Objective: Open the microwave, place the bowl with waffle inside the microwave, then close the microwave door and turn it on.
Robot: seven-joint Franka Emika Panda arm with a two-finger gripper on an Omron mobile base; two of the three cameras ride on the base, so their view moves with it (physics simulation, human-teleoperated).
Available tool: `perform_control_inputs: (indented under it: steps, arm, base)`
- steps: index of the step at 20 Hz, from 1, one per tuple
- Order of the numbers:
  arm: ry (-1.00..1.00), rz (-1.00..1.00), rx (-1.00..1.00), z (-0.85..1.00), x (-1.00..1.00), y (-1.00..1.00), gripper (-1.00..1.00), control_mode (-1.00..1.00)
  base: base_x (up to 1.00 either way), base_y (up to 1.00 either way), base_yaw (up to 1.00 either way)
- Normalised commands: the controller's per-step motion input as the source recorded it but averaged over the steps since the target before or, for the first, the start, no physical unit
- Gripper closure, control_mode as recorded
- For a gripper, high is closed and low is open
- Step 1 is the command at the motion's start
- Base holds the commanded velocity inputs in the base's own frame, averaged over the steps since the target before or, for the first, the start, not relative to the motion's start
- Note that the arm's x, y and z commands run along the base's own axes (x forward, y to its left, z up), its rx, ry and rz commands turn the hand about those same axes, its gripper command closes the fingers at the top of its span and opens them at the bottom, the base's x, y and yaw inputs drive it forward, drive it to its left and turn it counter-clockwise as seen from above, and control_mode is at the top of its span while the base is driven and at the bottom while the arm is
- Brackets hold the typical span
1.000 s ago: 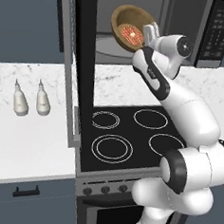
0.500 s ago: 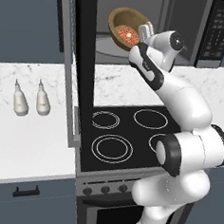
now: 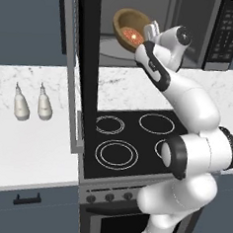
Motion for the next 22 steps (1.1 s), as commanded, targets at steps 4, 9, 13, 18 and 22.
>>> perform_control_inputs:
  steps: [4, 9, 13, 18, 22]
  arm:
    - [0.12, 0.0, -0.01, -0.15, 0.34, 0.0, 1.0, -1.0]
    - [0.02, 0.0, -0.08, -0.32, 0.2, 0.0, 1.0, -1.0]
    - [-0.04, -0.01, -0.03, -0.08, 0.0, 0.03, 1.0, -1.0]
    - [0.0, 0.0, 0.0, 0.0, 0.0, 0.0, -1.0, -1.0]
    - [0.0, 0.0, 0.0, 0.0, 0.0, 0.0, -1.0, -1.0]
  base:
    - [0.0, 0.0, 0.0]
    - [0.0, 0.0, 0.0]
    - [0.0, 0.0, 0.0]
    - [0.0, 0.0, 0.0]
    - [0.0, 0.0, 0.0]
